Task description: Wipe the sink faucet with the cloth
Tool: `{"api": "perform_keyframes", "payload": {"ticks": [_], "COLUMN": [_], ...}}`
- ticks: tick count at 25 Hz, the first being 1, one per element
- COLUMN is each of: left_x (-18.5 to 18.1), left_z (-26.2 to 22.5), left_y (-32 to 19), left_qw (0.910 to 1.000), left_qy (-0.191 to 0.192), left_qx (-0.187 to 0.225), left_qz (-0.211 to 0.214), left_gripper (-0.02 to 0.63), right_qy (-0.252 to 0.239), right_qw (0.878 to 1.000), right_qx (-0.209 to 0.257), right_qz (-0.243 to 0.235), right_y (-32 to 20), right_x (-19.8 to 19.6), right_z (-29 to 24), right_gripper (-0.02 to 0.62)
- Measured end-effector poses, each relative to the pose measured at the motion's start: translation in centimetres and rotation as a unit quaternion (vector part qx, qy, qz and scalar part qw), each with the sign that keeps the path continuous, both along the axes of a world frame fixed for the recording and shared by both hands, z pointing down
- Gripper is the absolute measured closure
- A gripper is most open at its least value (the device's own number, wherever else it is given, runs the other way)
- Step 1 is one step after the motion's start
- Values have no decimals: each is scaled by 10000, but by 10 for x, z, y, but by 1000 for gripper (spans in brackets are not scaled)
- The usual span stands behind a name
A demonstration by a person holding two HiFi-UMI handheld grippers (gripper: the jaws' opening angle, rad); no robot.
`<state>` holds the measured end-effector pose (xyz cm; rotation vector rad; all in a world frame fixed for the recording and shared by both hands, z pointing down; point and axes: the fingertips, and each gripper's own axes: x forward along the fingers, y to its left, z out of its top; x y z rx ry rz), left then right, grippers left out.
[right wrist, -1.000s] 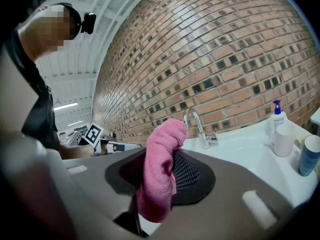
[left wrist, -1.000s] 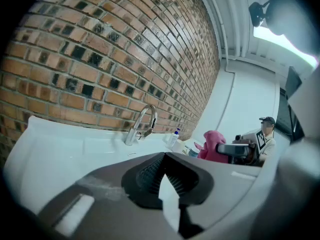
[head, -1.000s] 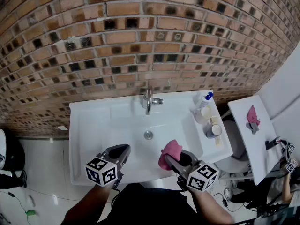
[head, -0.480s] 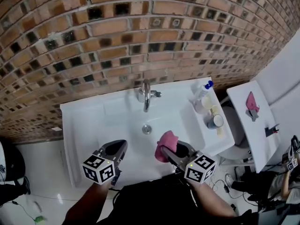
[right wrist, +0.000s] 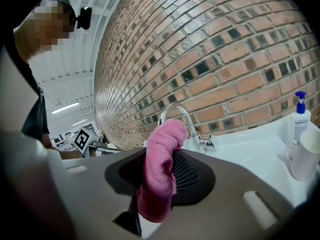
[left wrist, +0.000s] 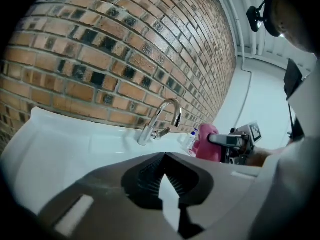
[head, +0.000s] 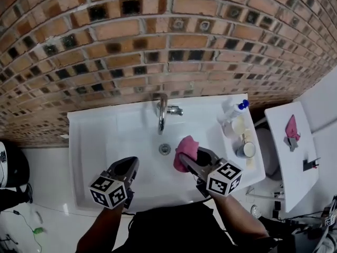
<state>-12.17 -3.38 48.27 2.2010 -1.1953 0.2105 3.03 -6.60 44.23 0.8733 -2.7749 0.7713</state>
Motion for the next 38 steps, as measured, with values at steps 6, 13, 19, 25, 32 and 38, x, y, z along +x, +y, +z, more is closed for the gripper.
{"api": "perform_keyframes", "payload": {"ticks": [6,13,19,25,32,38], "left_x": [13,35,47,50,55,53], "left_z": [2,16,26,31,39,43], "left_y": [-13,-27,-28,-36,-42,-45], "left_qw": [9994,9981,9963,9945,9929,9924], "left_qy": [-191,-380,-501,-554,-583,-568], "left_qx": [-135,-352,-647,-831,-1010,-1074], "left_qz": [-246,-341,-263,-307,-234,-198], "left_gripper": [600,600,600,600,600,600], "right_qy": [18,378,1009,1737,2106,2190], "right_qw": [9999,9987,9940,9807,9719,9685], "right_qx": [-150,-340,-199,96,167,250], "right_qz": [-68,-106,-384,-896,-1037,-1160], "right_y": [-47,-108,-158,-186,-208,-209], "right_x": [25,46,43,27,10,2], "right_z": [23,78,119,149,161,163], "right_gripper": [460,460,460,460,460,460]}}
